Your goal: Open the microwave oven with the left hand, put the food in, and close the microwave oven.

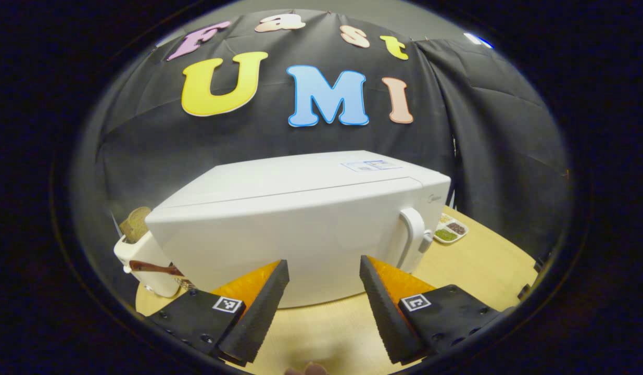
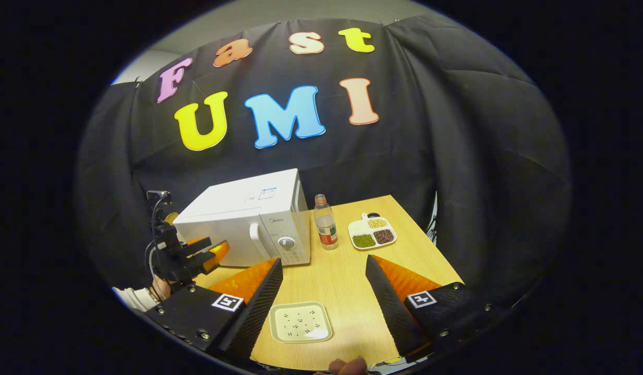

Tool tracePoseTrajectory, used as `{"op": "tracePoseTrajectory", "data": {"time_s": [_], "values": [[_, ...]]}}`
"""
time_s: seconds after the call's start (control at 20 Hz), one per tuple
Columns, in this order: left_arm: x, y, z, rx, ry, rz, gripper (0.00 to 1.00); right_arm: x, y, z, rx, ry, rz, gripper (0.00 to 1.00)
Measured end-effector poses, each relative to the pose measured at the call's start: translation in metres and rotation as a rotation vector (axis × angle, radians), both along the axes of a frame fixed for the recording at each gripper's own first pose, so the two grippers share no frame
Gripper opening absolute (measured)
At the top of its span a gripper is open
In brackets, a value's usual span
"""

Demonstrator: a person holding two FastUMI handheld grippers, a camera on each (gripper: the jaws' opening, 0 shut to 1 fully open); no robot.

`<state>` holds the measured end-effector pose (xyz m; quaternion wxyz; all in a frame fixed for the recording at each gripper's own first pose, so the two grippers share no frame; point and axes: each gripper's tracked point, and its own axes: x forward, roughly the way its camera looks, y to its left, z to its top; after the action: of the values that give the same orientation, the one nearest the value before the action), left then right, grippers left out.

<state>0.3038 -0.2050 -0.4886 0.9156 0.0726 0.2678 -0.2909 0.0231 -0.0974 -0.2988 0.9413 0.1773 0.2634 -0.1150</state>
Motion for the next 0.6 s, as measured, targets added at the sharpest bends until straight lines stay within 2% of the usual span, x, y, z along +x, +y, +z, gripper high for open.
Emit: {"op": "tracePoseTrajectory", "data": {"time_s": [0.15,0.3,0.45,0.6], "values": [[-0.048,0.029,0.054,-0.02,-0.008,0.07,0.95,0.01,-0.004,0.019,0.006,-0.071,0.048,0.98],[-0.09,0.063,0.126,-0.043,-0.036,0.176,0.94,0.012,-0.011,0.034,0.013,-0.113,0.092,0.98],[-0.13,0.086,0.209,-0.098,-0.089,0.297,0.95,0.007,-0.033,0.059,-0.027,-0.154,0.083,0.98],[-0.181,0.098,0.276,-0.141,-0.137,0.388,0.94,0.007,-0.03,0.096,-0.107,-0.23,0.16,0.98]]}}
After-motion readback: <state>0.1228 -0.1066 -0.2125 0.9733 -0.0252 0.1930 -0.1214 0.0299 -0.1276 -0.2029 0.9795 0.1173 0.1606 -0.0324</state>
